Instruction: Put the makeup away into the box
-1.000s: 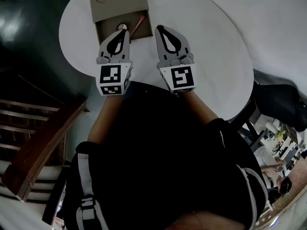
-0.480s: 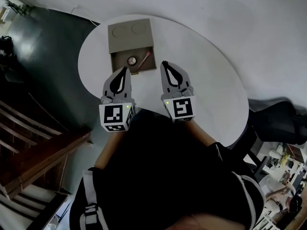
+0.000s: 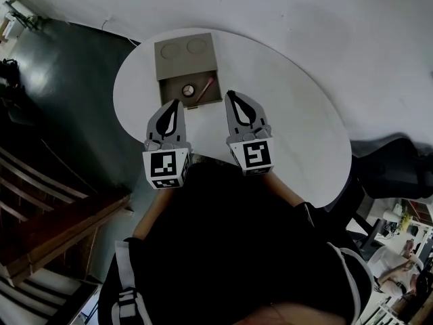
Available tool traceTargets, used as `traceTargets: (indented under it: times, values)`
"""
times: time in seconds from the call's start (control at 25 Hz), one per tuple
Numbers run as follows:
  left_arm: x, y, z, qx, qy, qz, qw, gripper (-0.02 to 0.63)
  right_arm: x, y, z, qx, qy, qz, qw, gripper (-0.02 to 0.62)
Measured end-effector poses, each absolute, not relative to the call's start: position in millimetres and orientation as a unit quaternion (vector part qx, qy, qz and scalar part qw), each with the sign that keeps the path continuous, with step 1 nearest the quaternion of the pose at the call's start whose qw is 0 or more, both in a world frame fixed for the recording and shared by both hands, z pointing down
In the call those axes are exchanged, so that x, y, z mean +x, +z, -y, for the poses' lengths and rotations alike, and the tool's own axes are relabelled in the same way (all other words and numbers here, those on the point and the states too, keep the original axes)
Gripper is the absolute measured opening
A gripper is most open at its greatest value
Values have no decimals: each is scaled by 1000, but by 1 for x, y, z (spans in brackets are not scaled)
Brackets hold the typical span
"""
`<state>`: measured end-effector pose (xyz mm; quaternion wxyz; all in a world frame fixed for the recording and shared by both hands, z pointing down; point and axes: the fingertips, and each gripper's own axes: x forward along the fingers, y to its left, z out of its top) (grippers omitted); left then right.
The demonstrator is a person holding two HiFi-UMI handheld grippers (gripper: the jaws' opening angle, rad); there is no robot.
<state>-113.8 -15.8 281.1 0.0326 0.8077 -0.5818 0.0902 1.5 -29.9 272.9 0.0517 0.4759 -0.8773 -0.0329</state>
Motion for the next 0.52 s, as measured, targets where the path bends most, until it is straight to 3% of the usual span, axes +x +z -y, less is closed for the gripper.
traceTargets:
  times: [0.52]
  values:
    - [-140,293,21,826,88,556,33,8,-25,280,30,508,-33,859,60,21]
